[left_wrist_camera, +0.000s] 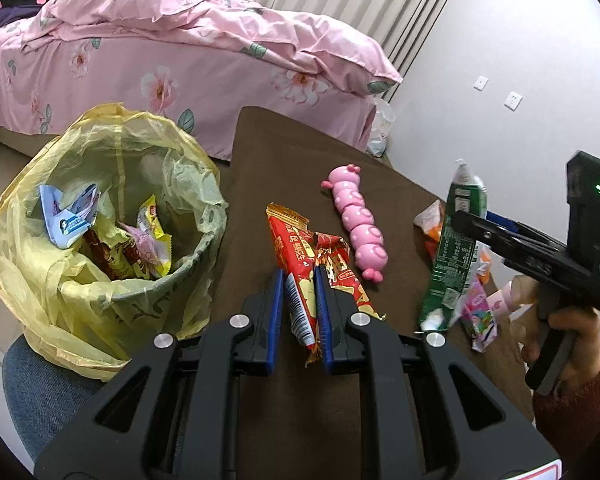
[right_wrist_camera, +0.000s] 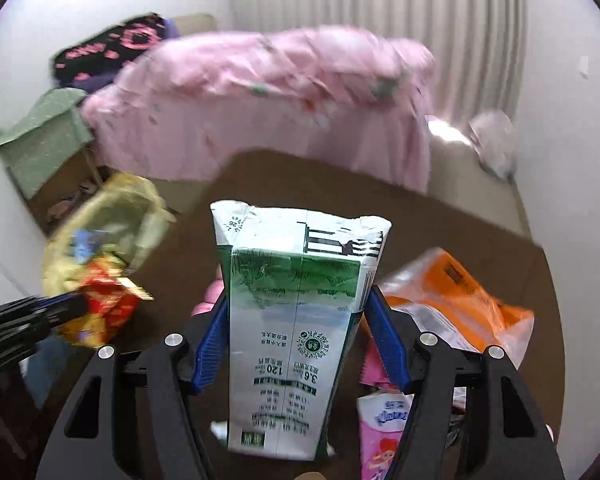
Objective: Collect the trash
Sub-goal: 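Carry the red wrapper and milk carton to the yellow bag and release them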
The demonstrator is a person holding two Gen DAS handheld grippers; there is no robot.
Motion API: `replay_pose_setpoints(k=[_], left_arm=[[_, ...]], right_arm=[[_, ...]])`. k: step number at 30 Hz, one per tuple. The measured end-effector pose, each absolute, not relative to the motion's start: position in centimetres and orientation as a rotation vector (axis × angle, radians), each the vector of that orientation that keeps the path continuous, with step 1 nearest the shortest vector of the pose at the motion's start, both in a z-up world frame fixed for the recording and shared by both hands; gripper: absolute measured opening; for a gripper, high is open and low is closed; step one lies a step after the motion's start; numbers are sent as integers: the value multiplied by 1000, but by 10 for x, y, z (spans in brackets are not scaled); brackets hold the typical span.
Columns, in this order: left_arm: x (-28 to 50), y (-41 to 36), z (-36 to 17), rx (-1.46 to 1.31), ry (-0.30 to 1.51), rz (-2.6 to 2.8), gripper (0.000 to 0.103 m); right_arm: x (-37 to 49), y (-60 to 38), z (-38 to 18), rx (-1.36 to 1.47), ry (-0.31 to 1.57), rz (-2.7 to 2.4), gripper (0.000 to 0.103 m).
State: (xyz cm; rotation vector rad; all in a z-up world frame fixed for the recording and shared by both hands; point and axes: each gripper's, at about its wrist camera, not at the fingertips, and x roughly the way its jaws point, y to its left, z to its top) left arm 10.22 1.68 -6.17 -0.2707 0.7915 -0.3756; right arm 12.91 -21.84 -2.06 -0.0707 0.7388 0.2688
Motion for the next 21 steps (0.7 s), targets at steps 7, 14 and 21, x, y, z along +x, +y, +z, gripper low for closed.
replay_pose_setpoints(k=[7, 14, 21], left_arm=[[96, 13, -40, -227, 737, -358, 14], [87, 34, -11, -165, 650, -266, 14], [103, 107, -13, -232, 584, 13, 14]], right_arm=[[98, -213, 13, -68, 583, 329, 60], [95, -200, 38, -37, 497, 424, 60], [113, -153, 51, -70, 446, 578, 60]])
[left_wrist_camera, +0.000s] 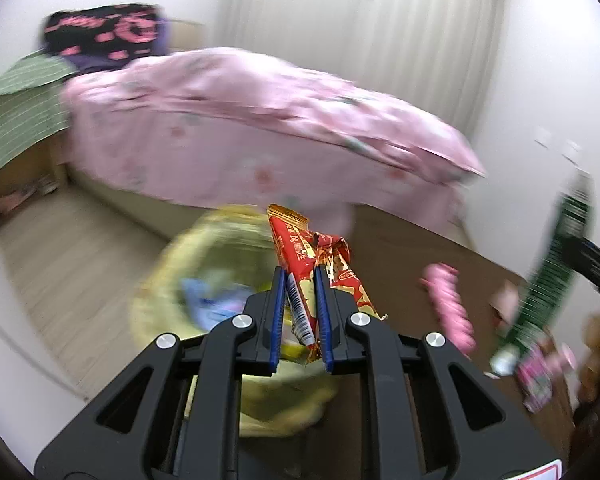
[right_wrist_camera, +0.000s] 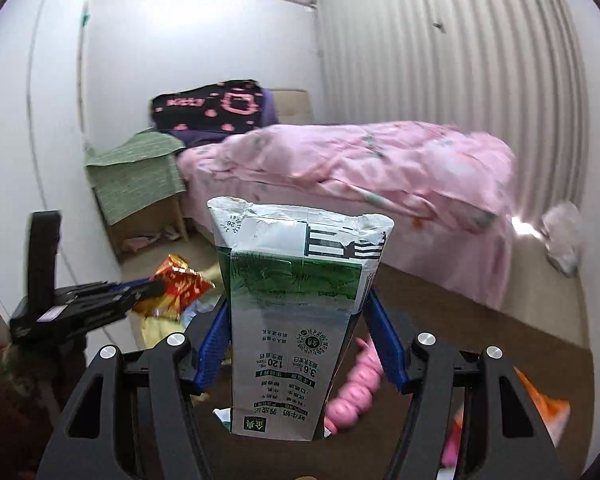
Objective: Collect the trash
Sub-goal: 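Carry the red wrapper and milk carton to the yellow bag and release them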
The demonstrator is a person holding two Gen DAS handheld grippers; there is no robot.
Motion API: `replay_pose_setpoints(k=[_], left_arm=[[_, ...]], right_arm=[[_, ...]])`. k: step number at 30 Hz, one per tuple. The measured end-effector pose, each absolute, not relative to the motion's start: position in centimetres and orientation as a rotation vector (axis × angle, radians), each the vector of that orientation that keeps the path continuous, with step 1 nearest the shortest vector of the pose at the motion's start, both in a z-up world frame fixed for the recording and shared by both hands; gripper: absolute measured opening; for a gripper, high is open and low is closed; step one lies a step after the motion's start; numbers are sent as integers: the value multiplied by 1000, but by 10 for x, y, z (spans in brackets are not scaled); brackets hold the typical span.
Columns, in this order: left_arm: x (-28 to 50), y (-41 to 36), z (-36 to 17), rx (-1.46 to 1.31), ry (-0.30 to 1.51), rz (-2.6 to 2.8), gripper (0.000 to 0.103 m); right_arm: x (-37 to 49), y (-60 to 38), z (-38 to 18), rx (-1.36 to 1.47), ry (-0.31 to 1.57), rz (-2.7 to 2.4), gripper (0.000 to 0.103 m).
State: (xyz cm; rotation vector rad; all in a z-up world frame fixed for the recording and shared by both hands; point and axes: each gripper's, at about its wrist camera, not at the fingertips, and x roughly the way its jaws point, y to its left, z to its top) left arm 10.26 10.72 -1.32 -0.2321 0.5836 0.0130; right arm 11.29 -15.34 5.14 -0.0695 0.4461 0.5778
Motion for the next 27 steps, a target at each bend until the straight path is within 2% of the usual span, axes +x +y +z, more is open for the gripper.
replay_pose_setpoints(k=[5, 9, 14, 25, 26, 27], left_arm=[[124, 136, -45, -351, 631, 64, 14], [159, 115, -91, -246, 798, 47, 14], [170, 127, -124, -143, 872, 227, 14], [155, 144, -110, -344, 802, 107, 14], [155, 145, -108, -362, 795, 99, 14], [153, 147, -107, -387, 785, 96, 21]], right_arm=[[142, -119, 58, -61, 412, 676, 60], [175, -88, 51, -54, 418, 741, 60], [207, -55, 28, -61, 466, 805, 60], [257, -9, -44, -54, 661, 866, 60], [260, -6, -51, -58, 701, 870, 61], [264, -4, -59, -65, 763, 871, 61]])
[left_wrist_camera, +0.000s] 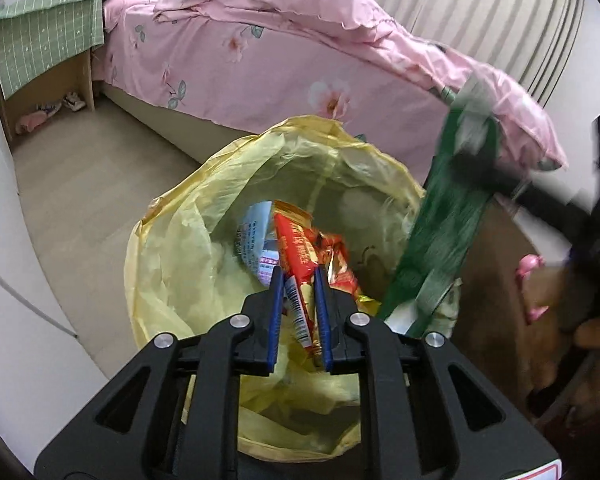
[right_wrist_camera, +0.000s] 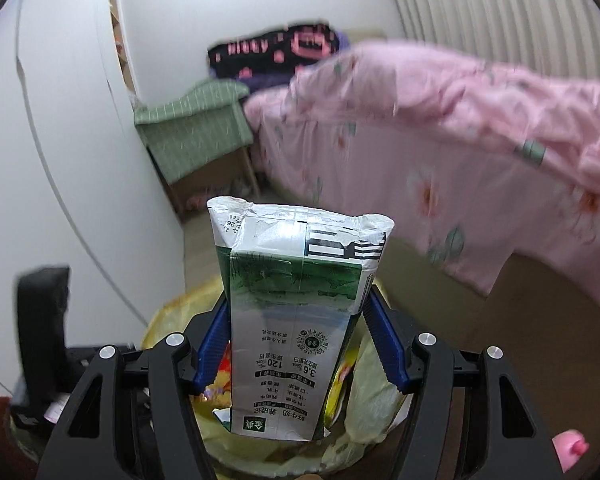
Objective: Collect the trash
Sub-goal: 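Carry the red wrapper and milk carton to the yellow bag and release them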
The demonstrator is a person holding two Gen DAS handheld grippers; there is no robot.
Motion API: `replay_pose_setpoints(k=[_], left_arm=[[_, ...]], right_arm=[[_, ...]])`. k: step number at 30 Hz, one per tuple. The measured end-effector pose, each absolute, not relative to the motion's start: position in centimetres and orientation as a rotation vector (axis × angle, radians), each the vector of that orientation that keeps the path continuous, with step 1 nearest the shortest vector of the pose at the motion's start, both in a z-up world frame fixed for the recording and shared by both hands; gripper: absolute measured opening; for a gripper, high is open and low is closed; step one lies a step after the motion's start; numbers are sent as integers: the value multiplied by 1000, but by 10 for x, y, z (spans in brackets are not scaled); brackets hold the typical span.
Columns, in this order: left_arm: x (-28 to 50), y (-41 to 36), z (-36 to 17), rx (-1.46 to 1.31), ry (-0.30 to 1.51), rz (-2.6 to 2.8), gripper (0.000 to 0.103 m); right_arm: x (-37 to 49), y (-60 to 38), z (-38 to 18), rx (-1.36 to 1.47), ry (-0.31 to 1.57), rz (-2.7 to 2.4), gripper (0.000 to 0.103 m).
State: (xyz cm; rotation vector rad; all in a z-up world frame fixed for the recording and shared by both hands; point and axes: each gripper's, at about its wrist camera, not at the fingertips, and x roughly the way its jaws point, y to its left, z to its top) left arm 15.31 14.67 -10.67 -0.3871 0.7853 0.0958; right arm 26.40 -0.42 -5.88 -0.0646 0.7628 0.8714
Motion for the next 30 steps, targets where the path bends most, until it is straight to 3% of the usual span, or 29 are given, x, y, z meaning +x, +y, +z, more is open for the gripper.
replay_pose_setpoints(k=[2, 5, 8, 15, 20, 25, 30], left_arm=[[151, 153, -104, -433, 765, 104, 36], [145, 161, -96, -471, 738, 133, 41], [140, 160, -88, -484, 716, 113, 55], [131, 139, -71, -461, 675, 93, 57], [113, 142, -48, -490, 595, 130, 57], [94, 141, -31, -469, 573, 113, 62], [91, 142, -30, -490, 555, 97, 63]], right_arm=[[268, -4, -70, -78, 827, 850, 61], [264, -11, -72, -114, 818, 764, 62], [258, -27, -64, -64, 805, 758, 62], [231, -55, -36, -90, 744, 779, 64], [253, -24, -27, -118, 736, 775, 64], [261, 20, -61, -330, 967, 811, 64], [250, 10, -83, -349, 1051, 773, 64]])
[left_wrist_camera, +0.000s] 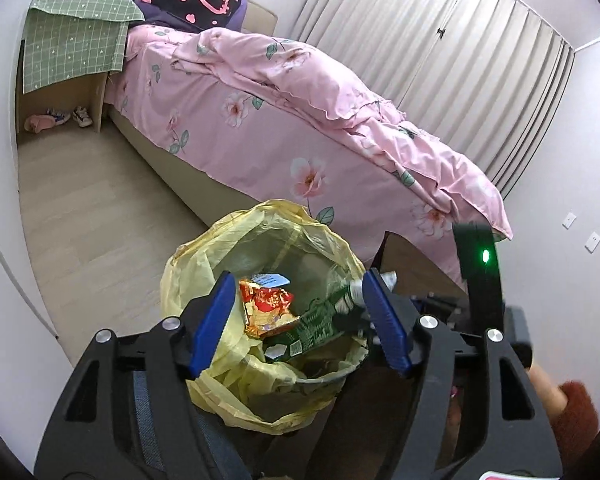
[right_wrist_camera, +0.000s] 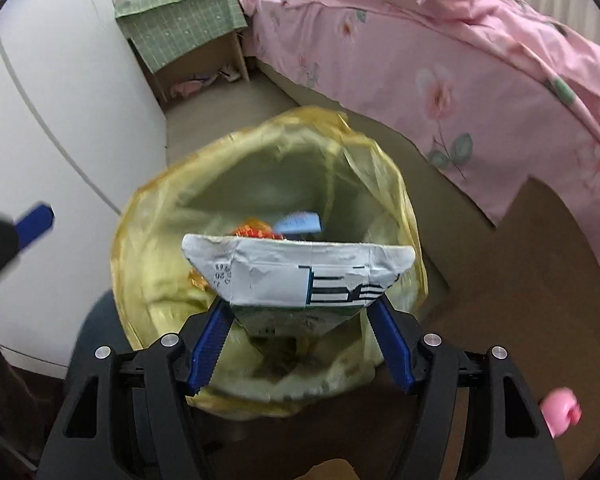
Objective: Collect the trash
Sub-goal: 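Carry the red wrapper and milk carton to the yellow bag and release them, then reach both grippers toward the orange bag and pink wrapper on the table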
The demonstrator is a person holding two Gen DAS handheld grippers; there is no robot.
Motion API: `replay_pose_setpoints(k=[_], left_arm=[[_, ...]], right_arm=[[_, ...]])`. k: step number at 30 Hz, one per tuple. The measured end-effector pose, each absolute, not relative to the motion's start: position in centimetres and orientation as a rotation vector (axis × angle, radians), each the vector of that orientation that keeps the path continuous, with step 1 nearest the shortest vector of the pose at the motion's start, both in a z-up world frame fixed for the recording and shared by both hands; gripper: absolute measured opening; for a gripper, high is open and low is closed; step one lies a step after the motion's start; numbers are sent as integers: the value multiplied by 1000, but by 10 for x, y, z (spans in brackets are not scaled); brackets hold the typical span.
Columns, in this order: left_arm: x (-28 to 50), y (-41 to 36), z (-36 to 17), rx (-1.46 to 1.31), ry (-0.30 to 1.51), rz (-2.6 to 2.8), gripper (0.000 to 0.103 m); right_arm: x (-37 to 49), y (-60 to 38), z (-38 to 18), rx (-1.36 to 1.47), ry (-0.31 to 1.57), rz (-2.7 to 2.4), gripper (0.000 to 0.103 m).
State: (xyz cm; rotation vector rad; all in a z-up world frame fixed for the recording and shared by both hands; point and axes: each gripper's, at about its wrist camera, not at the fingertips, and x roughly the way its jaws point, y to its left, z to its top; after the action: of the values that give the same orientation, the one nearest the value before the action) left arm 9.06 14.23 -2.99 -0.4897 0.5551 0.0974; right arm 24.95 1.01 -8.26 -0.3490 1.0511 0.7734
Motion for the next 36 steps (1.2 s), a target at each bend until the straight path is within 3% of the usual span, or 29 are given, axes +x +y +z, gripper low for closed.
replay_pose_setpoints(k=[3, 6, 15, 27, 36], left_arm=[[91, 140, -31, -486, 559, 81, 63], [89, 142, -30, -485, 556, 75, 63], [91, 139, -28, -482, 548, 62, 63], [109, 62, -33, -335, 606, -161, 67], [136, -53, -41, -167, 687, -509, 75]], right_arm=[[246, -3, -94, -337, 1138, 756, 65], [231, -17, -80, -326, 1070, 765, 64], [183, -72, -11, -200, 635, 759, 64], [103, -204, -22, -151, 637, 471, 64], [38, -302, -29, -83, 606, 123, 63]])
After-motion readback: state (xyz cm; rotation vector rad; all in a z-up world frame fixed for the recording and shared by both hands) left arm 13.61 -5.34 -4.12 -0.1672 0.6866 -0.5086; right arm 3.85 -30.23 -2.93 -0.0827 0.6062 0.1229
